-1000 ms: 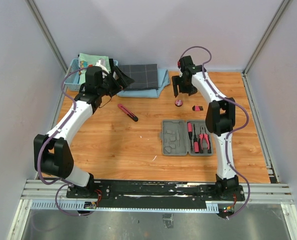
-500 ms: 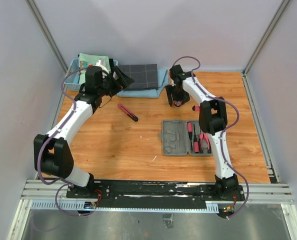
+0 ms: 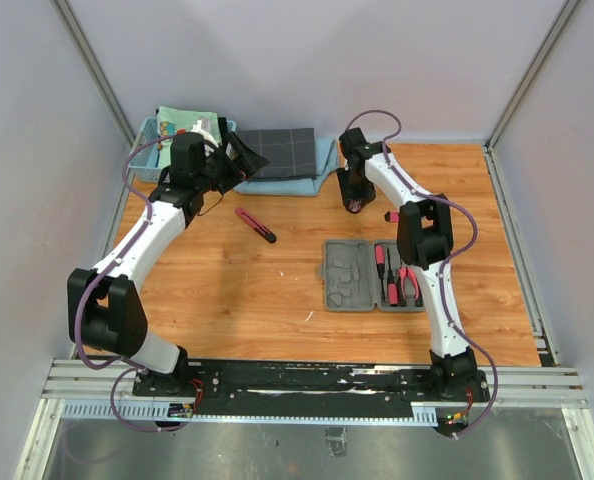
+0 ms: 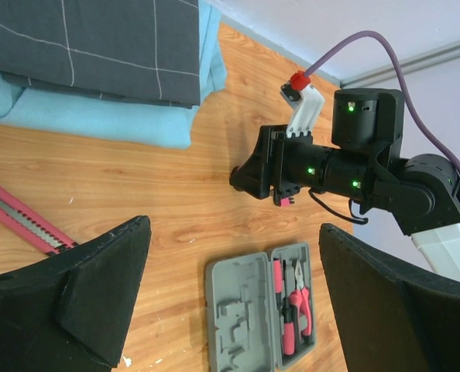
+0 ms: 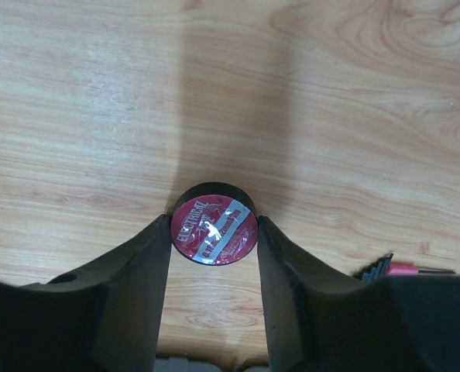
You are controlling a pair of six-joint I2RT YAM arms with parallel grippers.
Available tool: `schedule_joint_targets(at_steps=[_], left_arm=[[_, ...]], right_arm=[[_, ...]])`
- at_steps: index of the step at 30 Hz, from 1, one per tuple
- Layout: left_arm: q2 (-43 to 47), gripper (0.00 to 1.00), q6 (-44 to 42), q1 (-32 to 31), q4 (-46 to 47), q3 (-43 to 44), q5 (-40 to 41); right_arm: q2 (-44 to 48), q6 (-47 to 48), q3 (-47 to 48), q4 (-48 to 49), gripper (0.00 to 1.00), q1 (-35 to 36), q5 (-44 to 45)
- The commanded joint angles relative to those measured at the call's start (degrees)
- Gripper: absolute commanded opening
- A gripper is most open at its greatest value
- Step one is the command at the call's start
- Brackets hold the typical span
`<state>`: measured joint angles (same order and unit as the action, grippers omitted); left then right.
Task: Pack the tool kit
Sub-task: Pick up the tool from the center of the board.
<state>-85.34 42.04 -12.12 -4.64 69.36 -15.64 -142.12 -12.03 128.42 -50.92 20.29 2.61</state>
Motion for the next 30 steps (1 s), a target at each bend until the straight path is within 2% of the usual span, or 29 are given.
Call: schedule_joint_targets(at_steps=[1,5,10,14,21,30], left_arm=[[1.32,0.93,-0.04,0.34,0.78,-0.33,-0.74],[1.24,0.93,-0.03,0.35,0.82,-0.11,-0.88],[1.16,0.93,0.00,0.39,0.73,-0.14,-0.99],[1.14,0.93,0.25,0.34,0.78,-0.51,-1.15],[1.05,0.93,0.68,0.34,1.22,-0.94,-1.81],[1.50,0.93,0.54,0.34,1.31,-1.34,-1.63]], right_arm=[[-2.10,-0.34,0.55,-1.49,0.38,0.36,1.76],[-0.16,-0.52,-1.19,-1.56,0.29,0.27,1.78],[6.41,-2.15,-4.86,-1.58,0.27,0.40,1.42],[15.07,-3.80,-10.37,-1.45,0.27,1.75,1.46],[32.21,-8.33,-27.10,0.55,0.27,8.14,4.38],[46.58,-23.98,-49.78,2.90,0.26,22.39,9.71]])
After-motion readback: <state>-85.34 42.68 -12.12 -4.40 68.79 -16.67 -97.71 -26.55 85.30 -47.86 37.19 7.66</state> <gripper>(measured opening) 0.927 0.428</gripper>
